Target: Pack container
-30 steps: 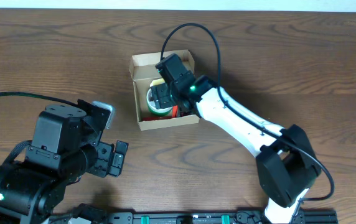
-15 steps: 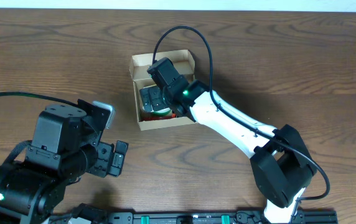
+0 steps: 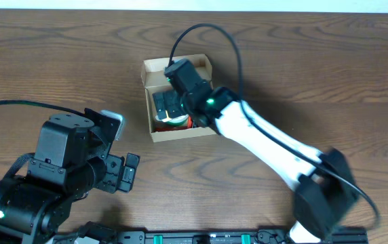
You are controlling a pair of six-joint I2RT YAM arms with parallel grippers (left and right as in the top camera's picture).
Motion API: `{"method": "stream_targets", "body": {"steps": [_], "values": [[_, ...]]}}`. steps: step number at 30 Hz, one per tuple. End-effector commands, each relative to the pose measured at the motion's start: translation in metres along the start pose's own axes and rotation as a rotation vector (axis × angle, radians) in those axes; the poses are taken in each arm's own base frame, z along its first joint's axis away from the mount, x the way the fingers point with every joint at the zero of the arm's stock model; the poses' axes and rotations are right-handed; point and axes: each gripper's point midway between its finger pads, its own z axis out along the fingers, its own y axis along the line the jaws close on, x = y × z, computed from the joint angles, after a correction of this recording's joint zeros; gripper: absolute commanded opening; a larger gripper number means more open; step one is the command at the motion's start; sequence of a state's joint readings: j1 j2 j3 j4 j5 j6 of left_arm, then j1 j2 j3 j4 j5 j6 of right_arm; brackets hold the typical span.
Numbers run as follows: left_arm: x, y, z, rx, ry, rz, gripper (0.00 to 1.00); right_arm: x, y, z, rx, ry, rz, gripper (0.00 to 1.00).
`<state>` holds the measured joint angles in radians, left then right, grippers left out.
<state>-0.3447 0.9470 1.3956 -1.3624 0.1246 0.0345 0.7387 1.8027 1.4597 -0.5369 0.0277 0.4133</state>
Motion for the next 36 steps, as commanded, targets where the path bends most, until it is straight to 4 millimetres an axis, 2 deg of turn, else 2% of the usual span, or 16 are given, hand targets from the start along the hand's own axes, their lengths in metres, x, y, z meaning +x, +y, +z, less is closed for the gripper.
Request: {"method": "stream_targets", "body": {"steps": [1,5,7,9,10,11,16,19,23,26,27,29,32,35,36], "values": [[-0.001,0.000,-0.002,-0.002,-0.004,0.013,0.95,-0.043,0.003,-0.072,-0.024,-0.169,-0.082,0.99],[-0.001,0.001,-0.002,-0.005,-0.007,0.013,0.95,-0.052,-0.029,-0.119,0.041,-0.214,-0.095,0.92],[-0.002,0.002,-0.002,-0.009,-0.008,0.013,0.95,-0.050,-0.048,-0.135,0.073,-0.206,-0.068,0.77],[-0.003,0.001,-0.002,-0.004,-0.013,0.013,0.95,-0.044,-0.068,-0.146,0.111,-0.181,-0.037,0.37],[-0.004,0.001,-0.002,-0.004,-0.016,0.013,0.95,-0.040,-0.077,-0.149,0.129,-0.165,-0.023,0.13],[-0.004,0.001,-0.002,-0.007,-0.016,0.014,0.95,-0.035,-0.088,-0.151,0.151,-0.144,-0.006,0.01],[-0.003,0.001,-0.001,-0.005,-0.012,0.013,0.95,-0.015,-0.134,-0.152,0.243,-0.046,0.076,0.01],[-0.001,0.000,-0.001,-0.001,-0.004,0.012,0.95,-0.012,-0.151,-0.147,0.261,-0.034,0.101,0.01],[-0.005,-0.004,-0.001,0.022,-0.019,-0.005,0.95,-0.011,-0.154,-0.132,0.218,-0.034,0.075,0.01],[-0.024,-0.004,-0.002,0.024,-0.094,0.005,0.95,-0.008,-0.155,-0.116,0.184,-0.039,0.071,0.01],[-0.032,-0.004,-0.002,0.024,-0.125,0.017,0.99,-0.006,-0.155,-0.108,0.169,-0.036,0.066,0.01],[-0.049,-0.005,-0.001,0.024,-0.184,0.022,0.80,-0.002,-0.153,-0.093,0.134,-0.027,0.052,0.01],[-0.073,0.000,0.004,0.013,-0.250,0.010,0.56,-0.001,-0.152,-0.069,0.090,-0.024,0.057,0.01],[-0.093,0.015,0.018,-0.013,-0.265,-0.060,0.06,-0.004,-0.151,-0.047,0.017,-0.021,0.071,0.01],[-0.098,0.020,0.025,-0.015,-0.261,-0.092,0.06,-0.005,-0.151,-0.041,-0.007,-0.022,0.075,0.01]]}}
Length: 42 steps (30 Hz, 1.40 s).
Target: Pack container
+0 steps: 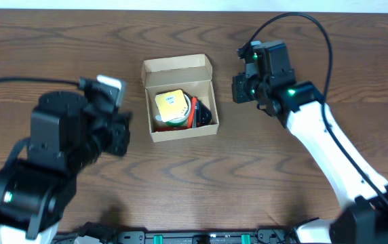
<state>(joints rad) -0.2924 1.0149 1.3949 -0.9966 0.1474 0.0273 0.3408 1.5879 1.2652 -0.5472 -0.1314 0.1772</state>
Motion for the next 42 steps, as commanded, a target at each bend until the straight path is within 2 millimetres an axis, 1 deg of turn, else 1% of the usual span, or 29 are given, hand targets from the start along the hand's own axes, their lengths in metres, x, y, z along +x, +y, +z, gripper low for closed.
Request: {"method": "stream_targets", "body": {"steps": [1,3,6,8,11,15,19,22,24,27,29,32,33,35,38,42], "values": [[-0.003,0.016,0.029,-0.024,0.045,-0.096,0.06,0.005,0.004,0.025,-0.116,0.034,0.015,0.01],[-0.009,0.021,0.049,-0.005,0.060,-0.159,0.06,0.004,0.003,0.037,-0.150,0.033,0.031,0.01],[-0.013,0.036,0.084,-0.017,0.092,-0.236,0.06,0.004,-0.009,0.058,-0.163,0.036,0.094,0.01],[-0.012,0.044,0.106,-0.020,0.119,-0.287,0.06,0.005,-0.016,0.070,-0.183,0.039,0.126,0.01],[-0.004,0.056,0.145,0.008,0.177,-0.376,0.06,0.009,-0.025,0.089,-0.224,0.053,0.188,0.01],[0.017,0.073,0.198,0.082,0.269,-0.498,0.06,0.015,-0.030,0.113,-0.297,0.063,0.265,0.01],[0.044,0.090,0.248,0.168,0.351,-0.684,0.06,0.018,-0.029,0.135,-0.366,0.065,0.340,0.01],[0.062,0.098,0.278,0.231,0.394,-0.806,0.06,0.021,-0.027,0.147,-0.404,0.065,0.374,0.01],[0.073,0.096,0.296,0.295,0.420,-0.872,0.06,0.019,-0.024,0.153,-0.435,0.056,0.385,0.01],[0.087,0.090,0.318,0.360,0.463,-0.949,0.06,0.014,-0.020,0.161,-0.472,0.053,0.406,0.01],[0.095,0.084,0.330,0.386,0.494,-0.976,0.06,0.010,-0.017,0.166,-0.498,0.058,0.402,0.01],[0.102,0.078,0.337,0.407,0.517,-0.983,0.06,0.003,-0.013,0.169,-0.519,0.056,0.407,0.01],[0.101,0.078,0.338,0.408,0.515,-0.983,0.06,0.001,-0.013,0.170,-0.520,0.052,0.405,0.01],[0.096,0.080,0.340,0.411,0.496,-0.992,0.06,-0.007,-0.012,0.168,-0.526,0.038,0.395,0.01],[0.078,0.079,0.341,0.457,0.453,-0.994,0.06,-0.016,-0.005,0.163,-0.569,0.029,0.379,0.01],[0.058,0.075,0.341,0.486,0.422,-0.963,0.06,-0.024,0.002,0.157,-0.611,0.024,0.363,0.01]]}}
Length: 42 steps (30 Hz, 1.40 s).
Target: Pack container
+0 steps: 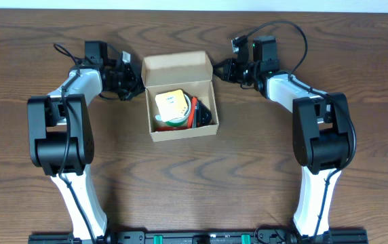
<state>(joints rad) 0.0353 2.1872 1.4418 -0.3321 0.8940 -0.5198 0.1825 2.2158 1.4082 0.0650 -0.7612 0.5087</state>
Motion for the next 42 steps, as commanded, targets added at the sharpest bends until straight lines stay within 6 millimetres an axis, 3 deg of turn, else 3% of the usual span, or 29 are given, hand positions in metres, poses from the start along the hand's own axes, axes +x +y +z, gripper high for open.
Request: {"method": "stream_targets", "body": {"steps": [1,8,16,27,36,42], "values": [[-0.007,-0.029,-0.005,0.059,-0.003,0.038,0.06,-0.003,0.015,0.001,-0.061,0.019,-0.005,0.01],[-0.011,-0.050,-0.009,0.099,0.002,0.108,0.06,-0.004,0.018,0.000,-0.080,0.020,-0.018,0.01],[-0.012,-0.068,-0.022,0.088,0.011,0.205,0.06,-0.017,0.040,-0.010,-0.195,0.019,-0.116,0.01],[-0.012,-0.120,-0.065,0.096,-0.049,0.397,0.06,-0.046,0.086,-0.040,-0.341,0.002,-0.273,0.02],[0.017,-0.149,-0.109,0.025,-0.095,0.585,0.06,-0.025,0.101,-0.068,-0.183,0.059,-0.413,0.02],[0.045,-0.147,-0.130,-0.066,-0.070,0.640,0.06,-0.008,0.122,-0.090,-0.096,0.104,-0.502,0.01]]}}
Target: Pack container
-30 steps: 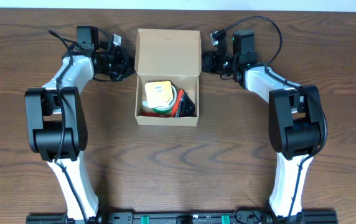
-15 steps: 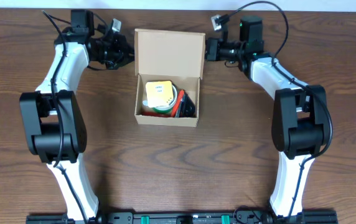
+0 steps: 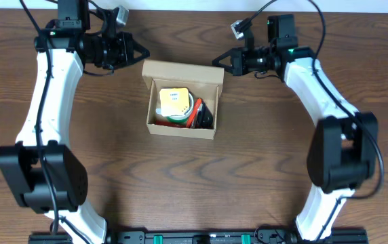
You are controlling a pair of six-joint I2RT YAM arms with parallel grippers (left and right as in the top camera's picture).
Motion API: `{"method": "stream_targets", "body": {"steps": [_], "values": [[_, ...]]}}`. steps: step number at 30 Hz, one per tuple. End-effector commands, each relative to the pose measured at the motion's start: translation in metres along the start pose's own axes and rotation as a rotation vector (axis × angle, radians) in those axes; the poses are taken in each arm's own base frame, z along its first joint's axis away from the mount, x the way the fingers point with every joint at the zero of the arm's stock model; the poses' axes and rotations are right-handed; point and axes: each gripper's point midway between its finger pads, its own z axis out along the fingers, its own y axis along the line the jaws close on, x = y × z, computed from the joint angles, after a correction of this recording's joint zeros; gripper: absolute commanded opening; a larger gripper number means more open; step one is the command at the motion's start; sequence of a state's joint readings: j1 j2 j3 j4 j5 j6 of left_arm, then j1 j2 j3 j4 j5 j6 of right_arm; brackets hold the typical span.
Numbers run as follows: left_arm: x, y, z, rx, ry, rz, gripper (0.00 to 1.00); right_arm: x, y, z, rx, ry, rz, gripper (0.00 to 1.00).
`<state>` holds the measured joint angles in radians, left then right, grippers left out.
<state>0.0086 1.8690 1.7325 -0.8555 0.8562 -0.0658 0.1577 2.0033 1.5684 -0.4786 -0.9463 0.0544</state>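
Note:
Only the overhead view is given. The open cardboard box [image 3: 154, 102] stands mid-table, slightly turned, with a yellow-topped round item [image 3: 174, 103], a green one under it, and red and black pieces [image 3: 204, 115] inside. Its back flap [image 3: 184, 72] stands tilted over the rear edge. My left gripper [image 3: 145, 53] points right, just above the flap's left corner, fingers drawn to a point. My right gripper [image 3: 214, 63] points left with its tip at the flap's right corner, also looking shut. Nothing shows between either pair of fingers.
Both white arms reach in from the table's sides along the far edge. A mounting rail [image 3: 201, 237] runs along the near edge. Cables [image 3: 245, 24] loop above the right wrist.
Both arms have risen and swung outward, their grippers now at the flap's back corners instead of beside the box. The flap has come up from lying flat, and the box has turned slightly.
My right gripper was inside the box while the left arm sat low at the near left. Then the right gripper was out, clear to the right. Then both grippers flanked the box's back. Now they sit at the raised flap's corners.

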Motion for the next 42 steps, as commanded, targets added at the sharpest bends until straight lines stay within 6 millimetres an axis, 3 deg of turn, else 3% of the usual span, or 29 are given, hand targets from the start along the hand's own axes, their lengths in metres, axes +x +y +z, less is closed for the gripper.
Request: {"method": "stream_targets", "body": {"steps": [1,7,11,17,21,27,32,37,42], "values": [[0.007,-0.006,-0.016,-0.069,0.008,0.111,0.06,-0.009,0.029,-0.015,0.068,-0.004,-0.201,0.02],[0.050,-0.016,-0.039,-0.161,0.121,0.147,0.06,0.011,0.052,-0.030,0.188,0.084,-0.246,0.02],[0.070,-0.018,-0.044,-0.258,0.182,0.164,0.06,0.033,0.060,-0.036,0.268,0.173,-0.251,0.01],[0.098,-0.012,-0.011,-0.314,0.277,0.216,0.06,0.080,0.067,-0.018,0.244,0.316,-0.197,0.01],[0.118,0.005,0.014,-0.313,0.314,0.182,0.06,0.108,0.067,-0.006,0.227,0.378,-0.176,0.02],[0.141,0.028,0.030,-0.320,0.347,0.141,0.06,0.143,0.058,0.005,0.218,0.445,-0.151,0.02],[0.152,0.039,0.037,-0.328,0.356,0.100,0.06,0.153,0.054,0.006,0.218,0.460,-0.138,0.02],[0.165,0.045,0.039,-0.334,0.390,0.073,0.06,0.149,0.054,0.007,0.222,0.446,-0.129,0.02],[0.165,0.043,0.037,-0.334,0.387,0.071,0.06,0.140,0.064,0.000,0.226,0.415,-0.137,0.02]]}}
